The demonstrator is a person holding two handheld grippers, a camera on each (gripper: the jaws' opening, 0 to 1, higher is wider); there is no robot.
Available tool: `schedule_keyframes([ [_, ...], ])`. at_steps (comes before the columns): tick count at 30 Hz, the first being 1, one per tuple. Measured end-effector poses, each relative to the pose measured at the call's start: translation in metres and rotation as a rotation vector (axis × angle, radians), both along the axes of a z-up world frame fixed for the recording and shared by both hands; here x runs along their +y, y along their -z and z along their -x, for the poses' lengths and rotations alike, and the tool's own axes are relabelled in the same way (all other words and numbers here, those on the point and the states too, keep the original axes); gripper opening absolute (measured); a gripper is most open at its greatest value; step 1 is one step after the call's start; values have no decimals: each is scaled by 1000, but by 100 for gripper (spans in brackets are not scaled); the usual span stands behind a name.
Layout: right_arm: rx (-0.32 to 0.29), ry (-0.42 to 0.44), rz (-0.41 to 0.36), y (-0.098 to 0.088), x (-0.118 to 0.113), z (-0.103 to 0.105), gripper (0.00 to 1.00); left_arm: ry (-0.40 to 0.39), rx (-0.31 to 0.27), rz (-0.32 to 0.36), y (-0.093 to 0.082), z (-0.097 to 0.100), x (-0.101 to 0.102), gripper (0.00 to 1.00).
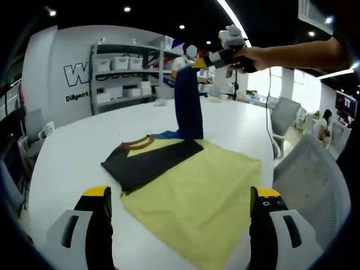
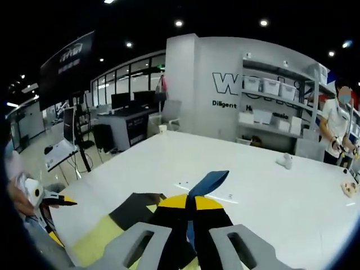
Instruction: Fold the garment on the visible template until the final outline fits inside the template.
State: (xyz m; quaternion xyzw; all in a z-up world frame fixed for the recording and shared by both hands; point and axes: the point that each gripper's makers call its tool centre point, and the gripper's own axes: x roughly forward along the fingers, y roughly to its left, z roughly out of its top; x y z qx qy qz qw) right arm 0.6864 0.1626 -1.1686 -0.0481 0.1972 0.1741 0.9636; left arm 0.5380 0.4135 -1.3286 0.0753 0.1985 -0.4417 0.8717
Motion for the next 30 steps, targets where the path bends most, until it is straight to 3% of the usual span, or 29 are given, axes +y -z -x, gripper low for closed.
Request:
schedule_keyframes([
  [7,2,-47,-8,2,24,0,0,34,7,-9,2,9,-3,99],
  [10,5,-76,-6,5,32,-8,0,58,-13,-56,7,13,-2,99],
  [21,12,-124,-25,9,58,-6,0,15,28,-22,9,14,5,99],
  [30,28,-121,-99,16,78,-18,0,-9,25,-23,7,12,10,99],
])
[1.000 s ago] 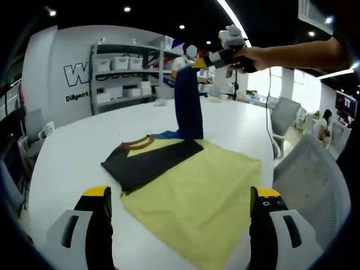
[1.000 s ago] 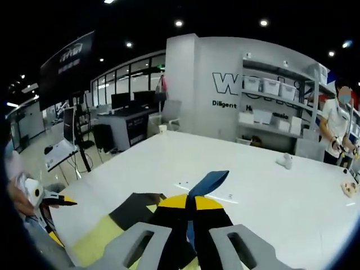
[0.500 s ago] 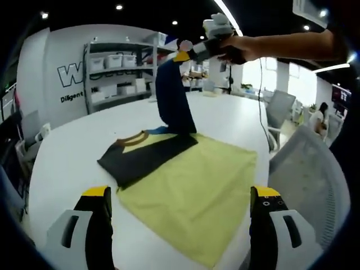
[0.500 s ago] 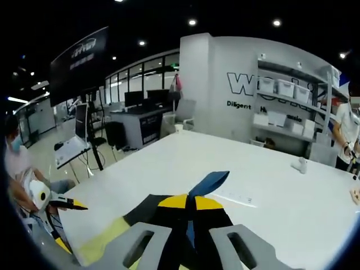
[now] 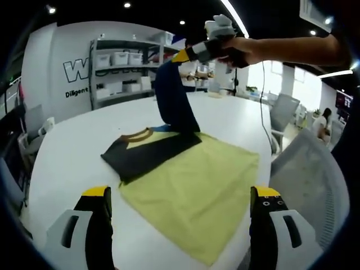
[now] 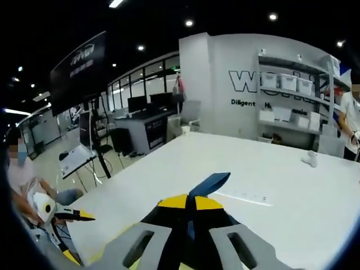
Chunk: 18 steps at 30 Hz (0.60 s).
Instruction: Fold the garment on the visible template until the final outline fits inside the template.
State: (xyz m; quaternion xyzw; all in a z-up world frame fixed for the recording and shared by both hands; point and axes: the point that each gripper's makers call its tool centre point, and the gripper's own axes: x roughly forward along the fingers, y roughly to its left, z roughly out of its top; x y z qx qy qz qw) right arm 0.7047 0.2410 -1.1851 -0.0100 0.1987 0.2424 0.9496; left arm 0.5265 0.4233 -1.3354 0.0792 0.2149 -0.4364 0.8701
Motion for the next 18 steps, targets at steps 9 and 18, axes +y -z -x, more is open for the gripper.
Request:
schedule_keyframes([
  [9,20,-36,-25,12,26,-4,0,-34,5,3,-2,-5,10,99],
  [18,41,-70,-34,24,49,-7,0,-69,-9,-3,-4,-10,20,99],
])
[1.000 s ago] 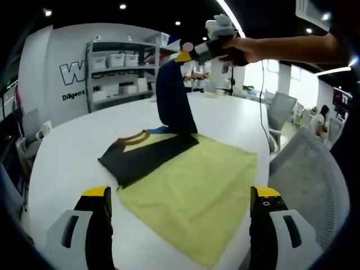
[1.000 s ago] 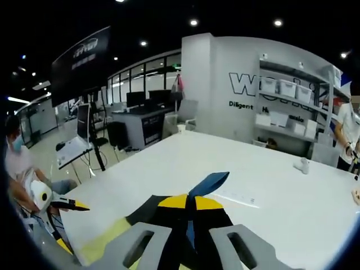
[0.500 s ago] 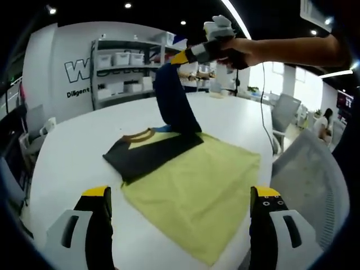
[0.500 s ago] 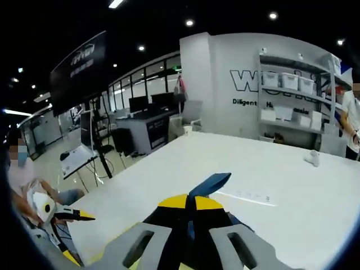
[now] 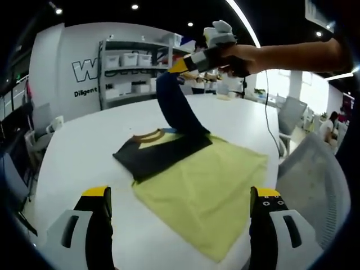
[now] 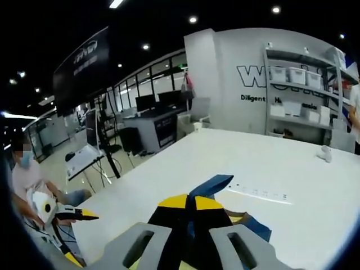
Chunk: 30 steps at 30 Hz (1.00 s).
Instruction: Fold the garment on the visible template until the final outline fits inside the template.
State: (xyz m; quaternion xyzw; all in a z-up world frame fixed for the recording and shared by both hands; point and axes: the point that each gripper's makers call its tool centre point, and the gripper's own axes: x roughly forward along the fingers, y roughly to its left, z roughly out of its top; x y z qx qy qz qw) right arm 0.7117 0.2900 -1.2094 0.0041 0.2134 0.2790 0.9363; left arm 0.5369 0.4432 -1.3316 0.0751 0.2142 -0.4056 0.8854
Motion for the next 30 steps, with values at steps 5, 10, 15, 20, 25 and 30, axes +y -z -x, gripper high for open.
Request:
schedule_keyframes([
  [5,16,-15,5,10,8,-1,0,-9,9,2,3,3,1,99],
  [10,48,-37,7,25,19,0,0,-20,15,1,3,5,1,99],
  [15,63,-55,13,36,28,0,0,-34,20,1,2,7,3,99],
  [20,88,-74,16,50,39,1,0,-43,17,-10,3,8,8,99],
  [25,113,-84,23,65,43,-1,0,-70,28,-2,4,6,16,99],
  [30,131,-85,21,74,47,-4,0,-77,34,-7,5,5,19,99],
])
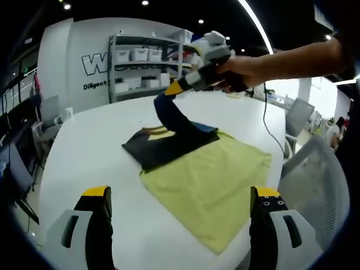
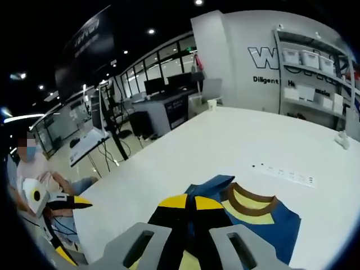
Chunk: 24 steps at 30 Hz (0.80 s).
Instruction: Fold the garment on the visible template until the final outline fits inside the template.
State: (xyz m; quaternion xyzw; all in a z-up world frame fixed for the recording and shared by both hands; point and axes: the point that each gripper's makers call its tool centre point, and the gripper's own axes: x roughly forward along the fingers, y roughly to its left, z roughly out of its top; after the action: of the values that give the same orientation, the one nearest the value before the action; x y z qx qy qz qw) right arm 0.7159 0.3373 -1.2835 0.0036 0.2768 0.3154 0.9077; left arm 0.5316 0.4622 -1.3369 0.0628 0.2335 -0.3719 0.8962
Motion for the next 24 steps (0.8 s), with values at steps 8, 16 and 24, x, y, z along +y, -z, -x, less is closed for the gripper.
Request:
schedule_keyframes([
  [8,37,-5,6,22,7,0,0,0,15,4,6,0,0,99],
  [16,76,1,-14,39,20,-2,0,0,18,5,7,-1,1,99],
  [24,87,-17,-17,46,37,-5,0,-15,21,13,8,-4,5,99],
])
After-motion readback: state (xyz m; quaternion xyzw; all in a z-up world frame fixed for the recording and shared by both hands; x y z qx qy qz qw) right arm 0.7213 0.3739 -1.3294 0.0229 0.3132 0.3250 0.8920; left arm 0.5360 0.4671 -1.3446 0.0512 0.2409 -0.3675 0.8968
